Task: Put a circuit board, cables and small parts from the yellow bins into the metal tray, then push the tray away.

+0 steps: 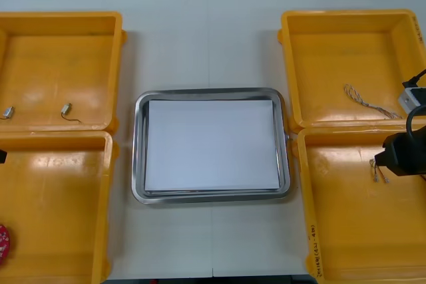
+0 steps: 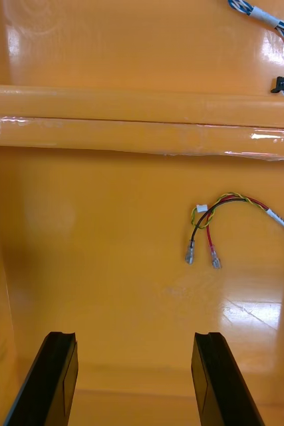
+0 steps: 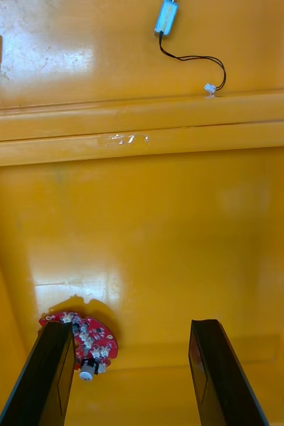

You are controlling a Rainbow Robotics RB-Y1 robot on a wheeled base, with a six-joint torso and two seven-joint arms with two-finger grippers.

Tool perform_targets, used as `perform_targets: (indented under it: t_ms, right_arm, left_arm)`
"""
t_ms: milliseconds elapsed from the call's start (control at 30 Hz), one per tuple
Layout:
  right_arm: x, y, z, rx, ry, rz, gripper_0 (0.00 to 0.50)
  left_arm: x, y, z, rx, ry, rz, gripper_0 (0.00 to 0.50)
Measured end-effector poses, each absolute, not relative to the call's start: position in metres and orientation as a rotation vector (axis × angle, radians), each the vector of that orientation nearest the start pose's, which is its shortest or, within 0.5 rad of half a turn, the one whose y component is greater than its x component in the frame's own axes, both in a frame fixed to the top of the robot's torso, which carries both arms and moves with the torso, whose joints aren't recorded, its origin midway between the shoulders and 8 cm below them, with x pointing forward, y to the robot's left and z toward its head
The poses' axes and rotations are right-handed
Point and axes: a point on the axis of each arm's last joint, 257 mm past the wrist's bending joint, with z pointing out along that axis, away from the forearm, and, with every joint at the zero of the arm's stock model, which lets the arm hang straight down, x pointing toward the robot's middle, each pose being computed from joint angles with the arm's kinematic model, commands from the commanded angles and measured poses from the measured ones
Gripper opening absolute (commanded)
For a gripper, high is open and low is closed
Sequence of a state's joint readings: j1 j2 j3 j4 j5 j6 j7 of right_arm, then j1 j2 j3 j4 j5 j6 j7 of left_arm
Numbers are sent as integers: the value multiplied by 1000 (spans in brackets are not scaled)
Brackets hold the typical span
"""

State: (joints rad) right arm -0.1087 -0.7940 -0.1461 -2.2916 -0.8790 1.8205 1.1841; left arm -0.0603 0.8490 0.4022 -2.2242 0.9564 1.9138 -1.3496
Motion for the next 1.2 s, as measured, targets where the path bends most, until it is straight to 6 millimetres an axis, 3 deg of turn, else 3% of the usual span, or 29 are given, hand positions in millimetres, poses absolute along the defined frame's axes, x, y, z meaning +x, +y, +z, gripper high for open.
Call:
perform_targets:
  t_ms: [533, 767, 1033, 1200]
  right_arm:
    - [359, -313, -194, -127, 2701, 59, 500]
    - [359, -313, -194, -126, 2701, 59, 500]
    - [354, -322, -206, -86, 2740, 60, 500]
    - [354, -322, -205, -100, 2742, 76, 500]
  left_arm:
    - [343, 394, -163, 74, 2718, 40, 500]
    - [332, 395, -175, 68, 2756, 26, 500]
    - [330, 390, -175, 83, 2760, -5, 500]
    - [323, 398, -173, 92, 2757, -9, 500]
